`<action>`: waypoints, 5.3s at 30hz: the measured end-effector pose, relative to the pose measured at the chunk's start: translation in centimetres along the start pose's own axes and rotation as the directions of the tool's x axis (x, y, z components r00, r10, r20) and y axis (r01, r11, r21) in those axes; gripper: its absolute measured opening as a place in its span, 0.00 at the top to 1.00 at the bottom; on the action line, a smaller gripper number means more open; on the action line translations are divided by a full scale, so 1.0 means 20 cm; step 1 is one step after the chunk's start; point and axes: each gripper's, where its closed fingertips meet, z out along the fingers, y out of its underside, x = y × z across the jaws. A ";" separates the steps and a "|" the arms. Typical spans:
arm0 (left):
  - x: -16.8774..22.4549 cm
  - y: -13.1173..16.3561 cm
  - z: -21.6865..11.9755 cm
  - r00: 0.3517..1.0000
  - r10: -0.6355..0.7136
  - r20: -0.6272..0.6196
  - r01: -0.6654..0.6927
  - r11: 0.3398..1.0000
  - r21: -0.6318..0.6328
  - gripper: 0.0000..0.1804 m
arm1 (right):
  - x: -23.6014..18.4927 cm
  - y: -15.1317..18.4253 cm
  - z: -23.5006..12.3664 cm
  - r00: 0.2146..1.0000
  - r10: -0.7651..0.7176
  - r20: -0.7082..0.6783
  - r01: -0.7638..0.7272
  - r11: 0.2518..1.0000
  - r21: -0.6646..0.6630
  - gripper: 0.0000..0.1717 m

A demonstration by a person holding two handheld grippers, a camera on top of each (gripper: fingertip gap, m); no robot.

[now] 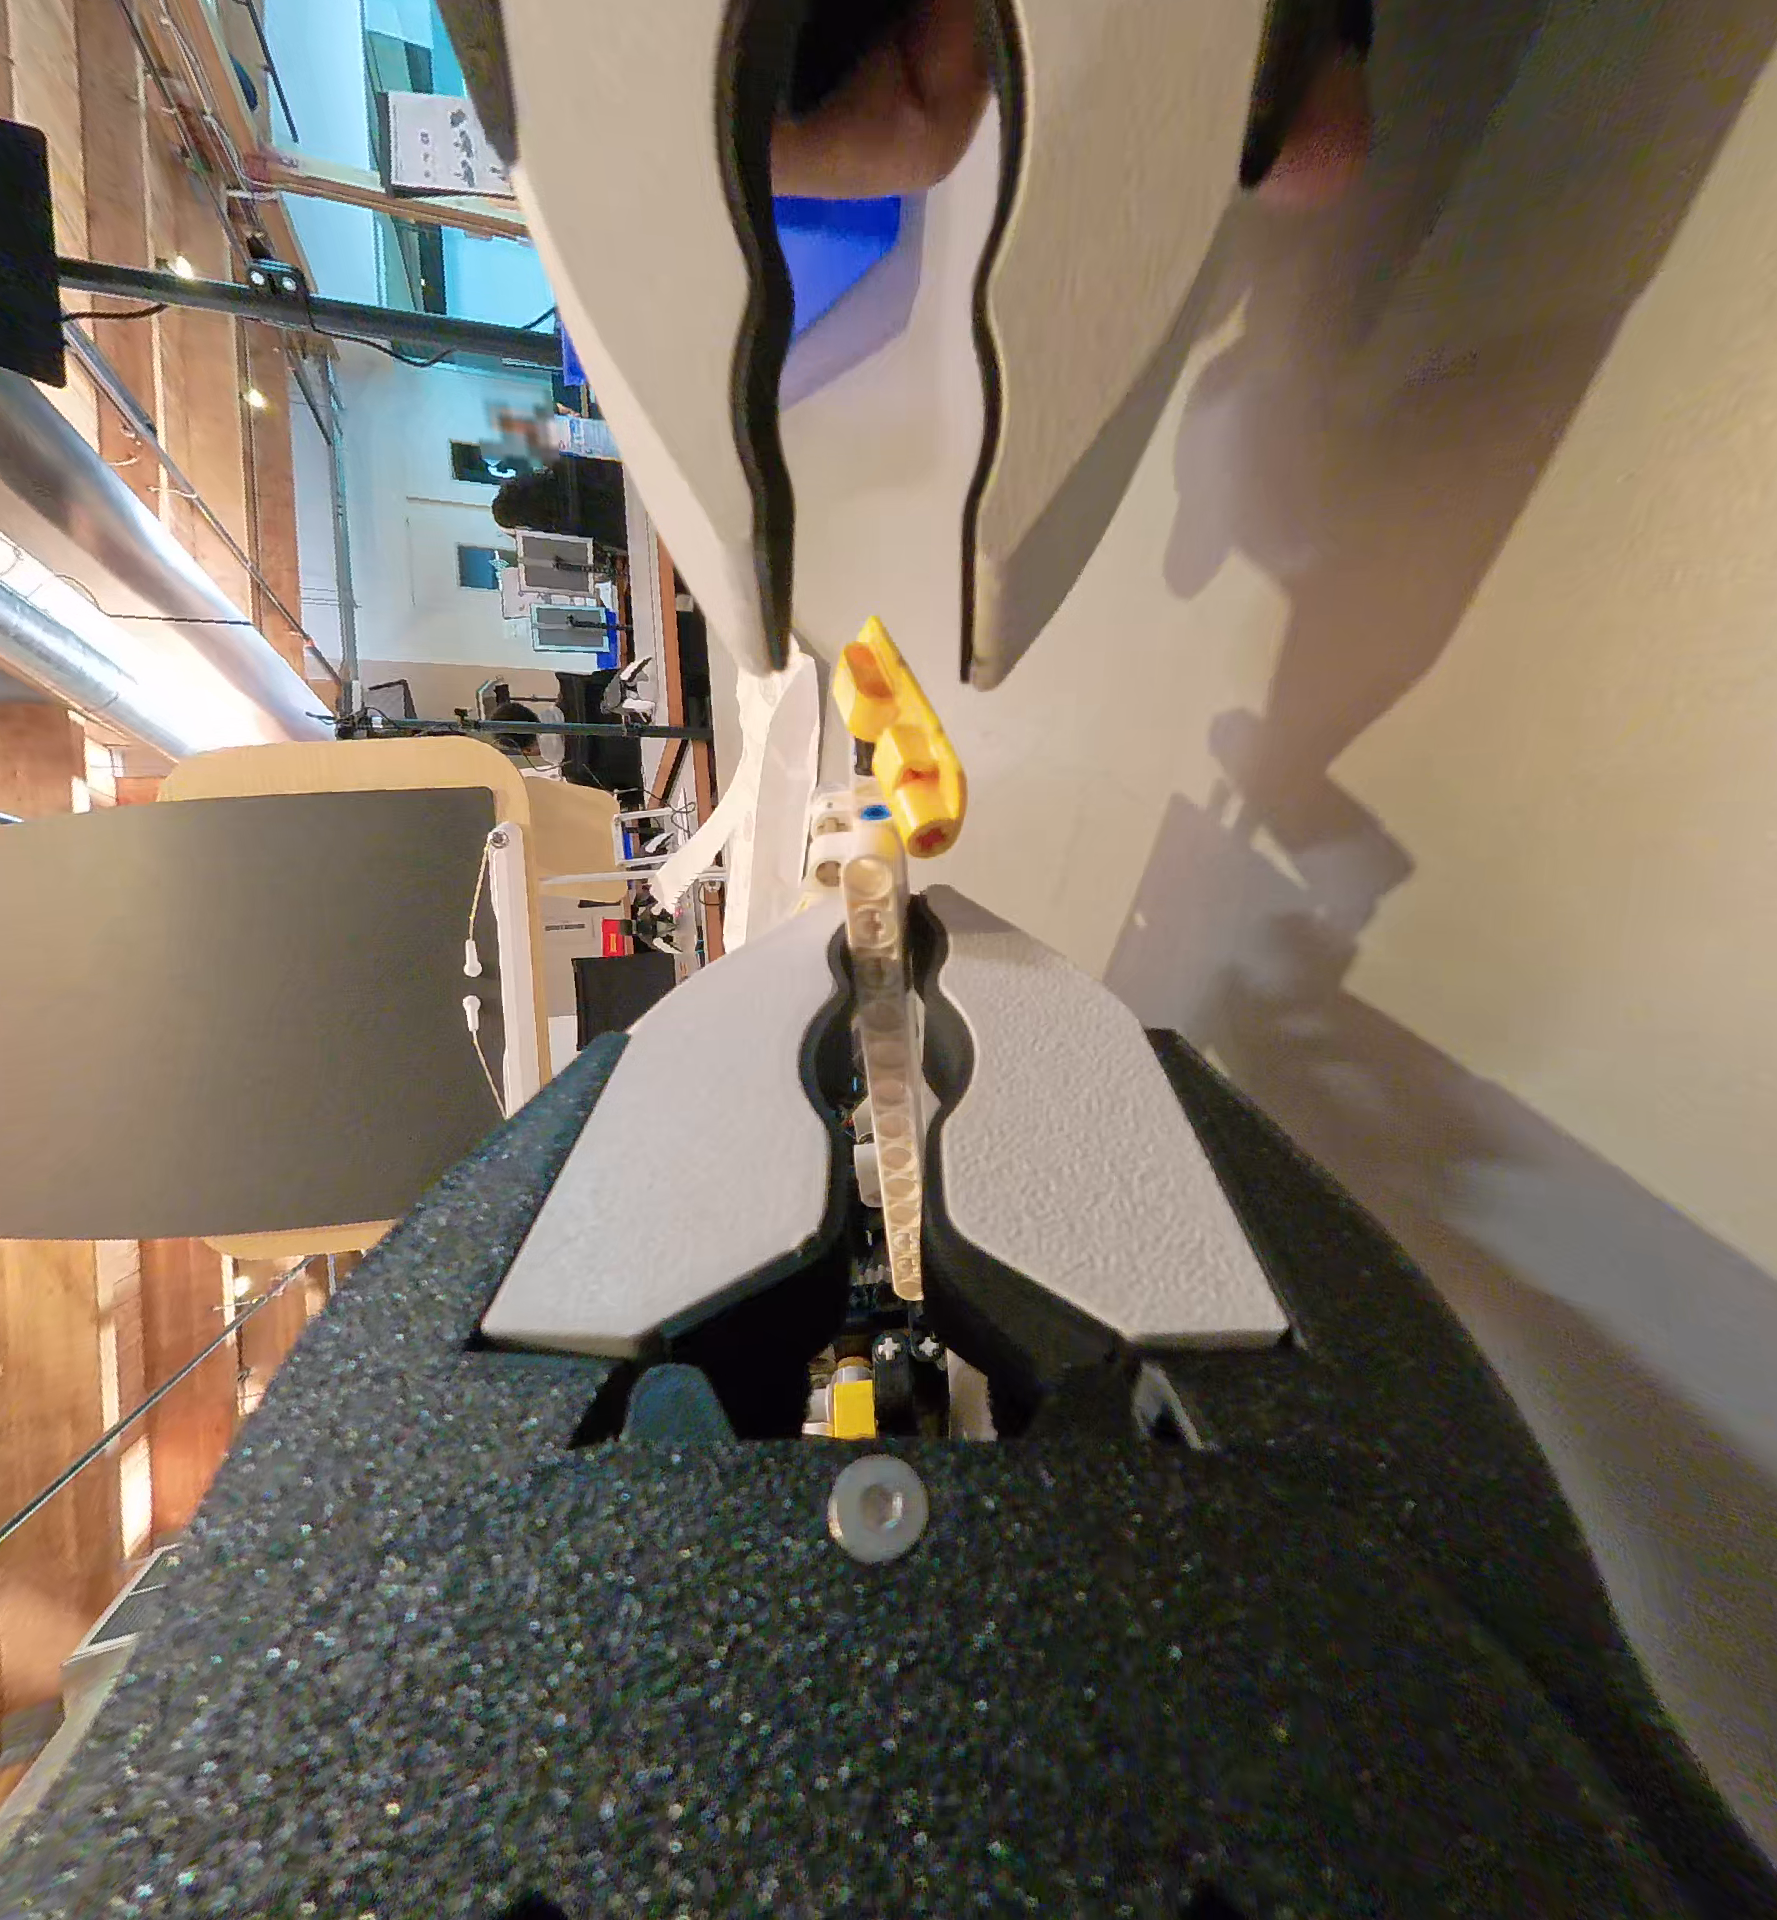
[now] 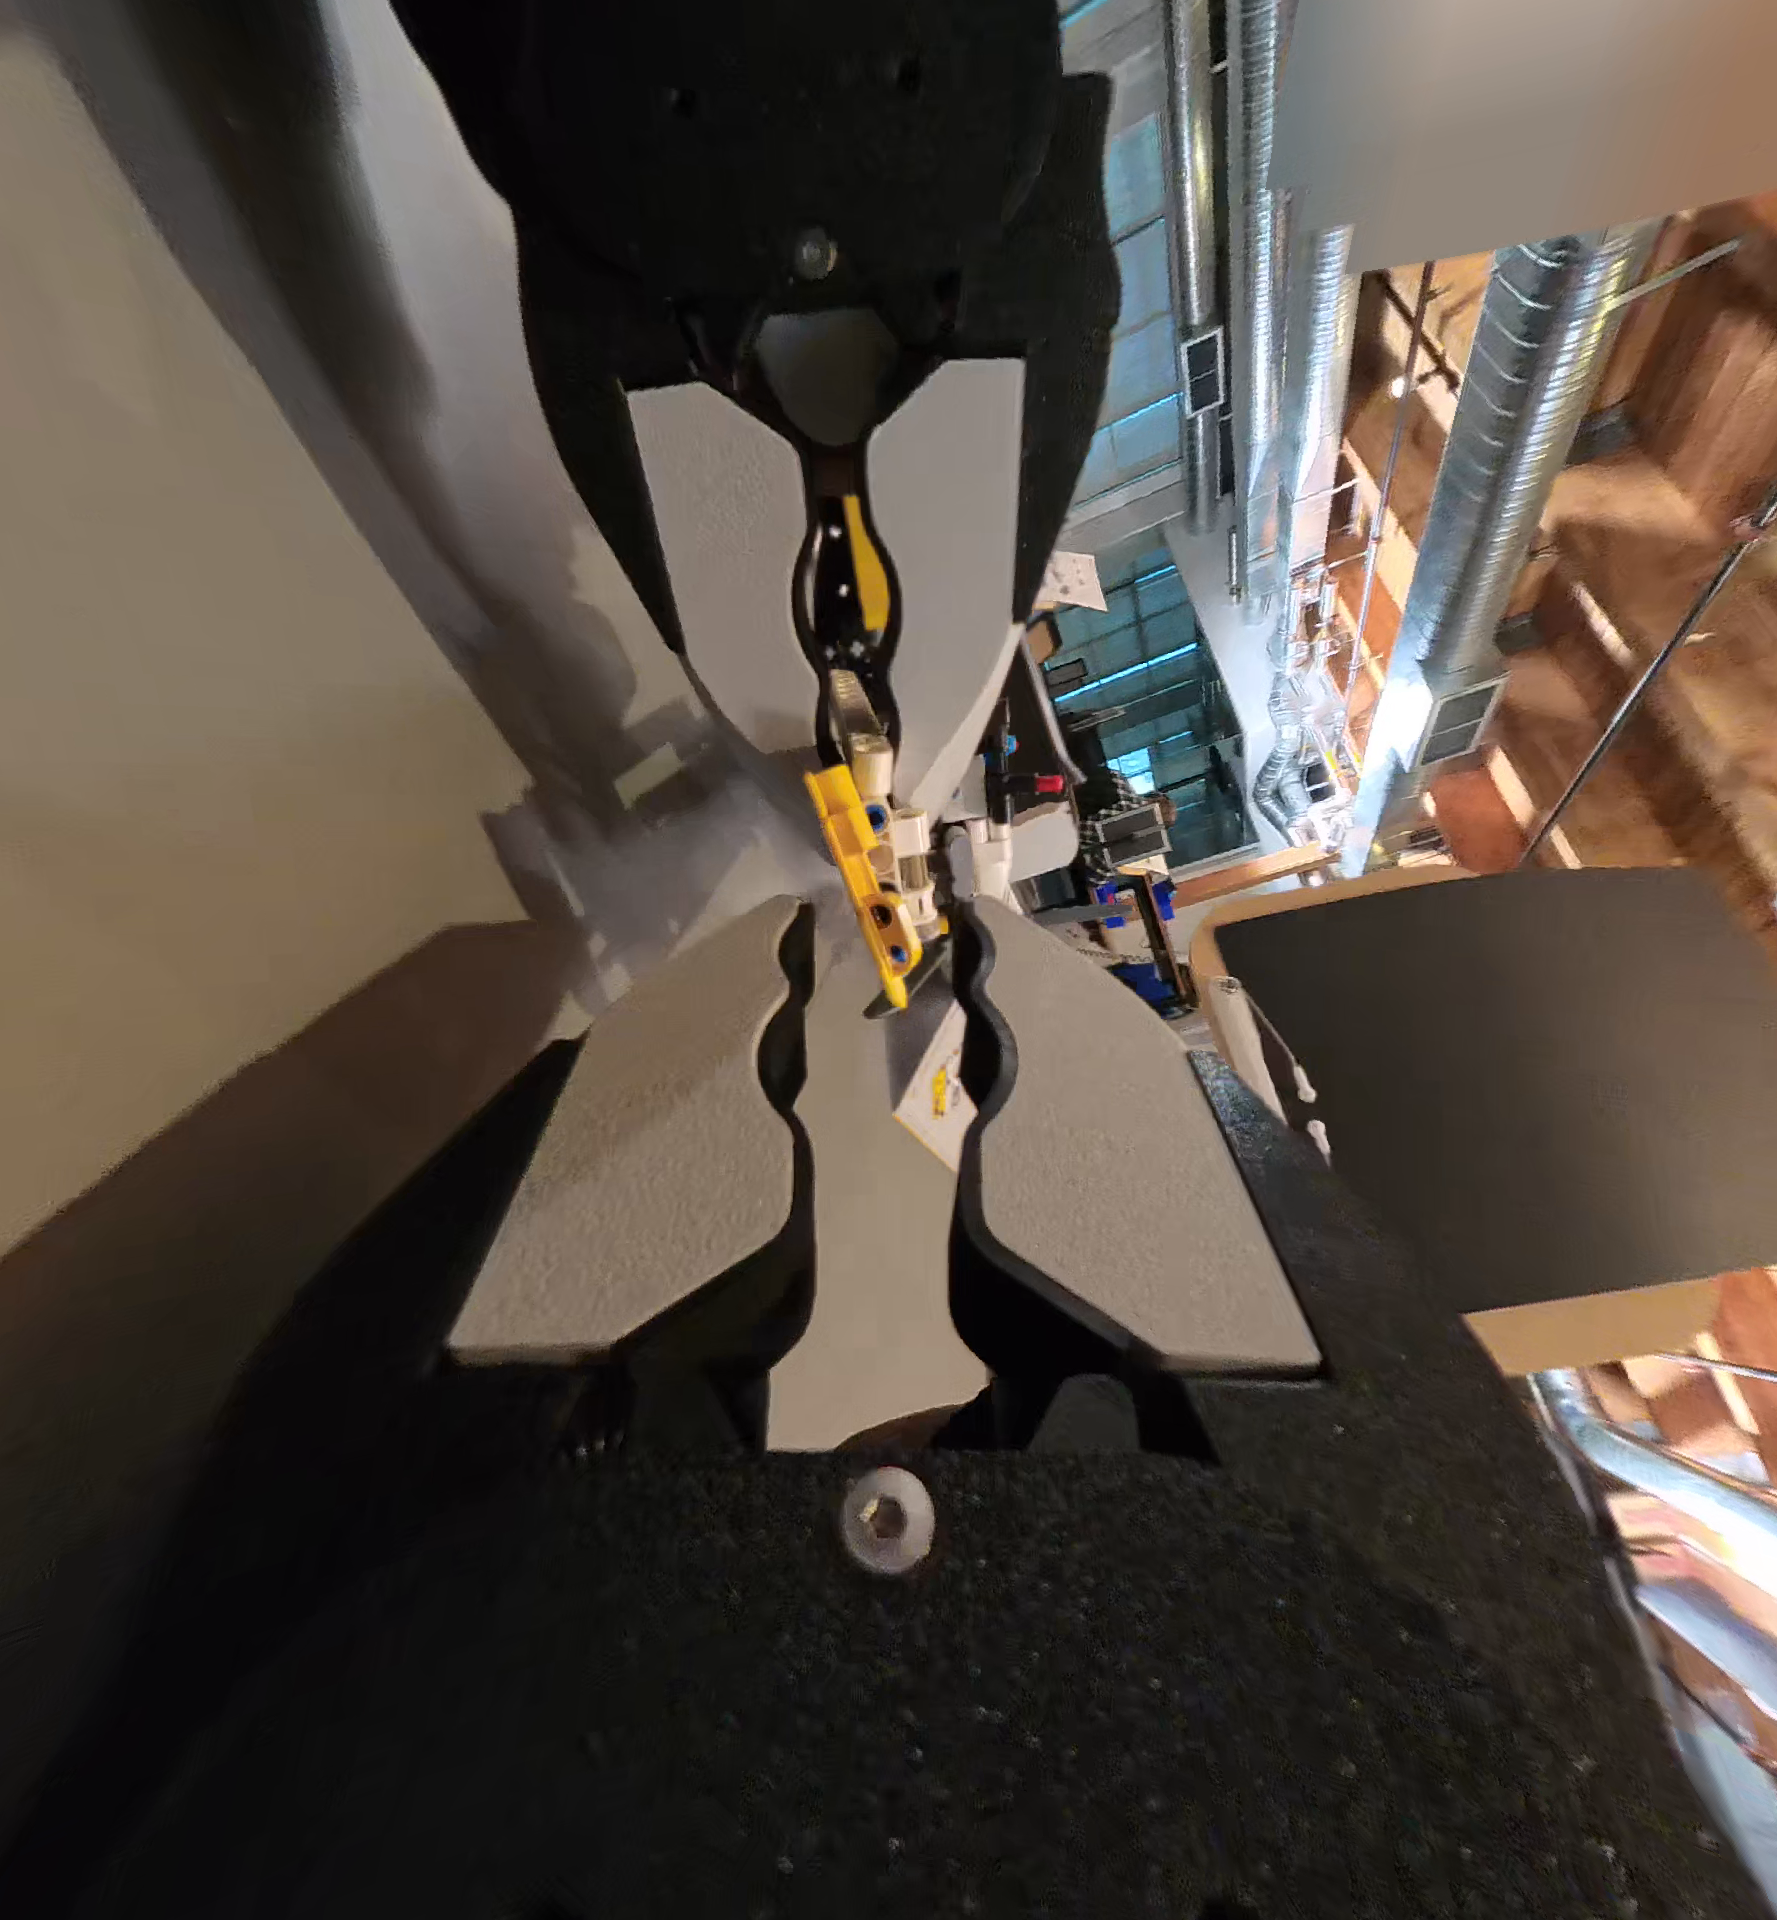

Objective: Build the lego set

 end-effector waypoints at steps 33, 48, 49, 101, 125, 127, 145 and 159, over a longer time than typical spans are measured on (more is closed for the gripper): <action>0.07 -0.02 -0.01 0.996 -0.052 -0.077 0.053 0.998 0.015 0.97 | -0.08 0.04 0.06 0.995 -0.023 0.097 0.021 0.999 0.030 0.96; 0.05 -0.01 0.01 0.996 -0.078 -0.043 0.077 0.997 -0.011 0.96 | -0.05 0.07 0.08 0.997 -0.054 0.051 0.055 0.998 -0.012 0.95; 0.05 -0.01 0.01 0.995 -0.089 -0.044 0.088 0.996 -0.017 0.96 | -0.04 0.07 0.07 0.998 -0.045 0.042 0.046 0.999 -0.007 0.93; 0.23 -0.29 -0.03 0.755 -0.485 -0.441 0.396 0.873 -0.284 0.47 | 0.02 0.36 -0.08 0.990 0.120 0.077 -0.100 0.970 -0.223 0.91; -0.77 0.70 0.25 0.423 -0.905 -0.043 0.880 0.399 0.256 0.75 | 0.16 0.53 0.03 0.793 0.606 -0.060 -0.594 0.747 -0.300 0.90; -0.65 0.78 0.36 0.448 -0.893 -0.042 0.889 0.439 0.133 0.68 | 0.20 0.56 0.10 0.759 0.645 -0.089 -0.638 0.710 -0.298 0.89; -0.27 0.93 0.42 0.503 -0.862 -0.063 0.863 0.505 -0.025 0.66 | 0.36 0.87 0.69 0.709 0.672 -0.214 -0.695 0.613 -0.376 0.82; -0.20 0.90 0.45 0.482 -0.865 -0.142 0.868 0.494 -0.061 0.67 | 0.34 0.88 0.67 0.710 0.671 -0.213 -0.692 0.608 -0.390 0.83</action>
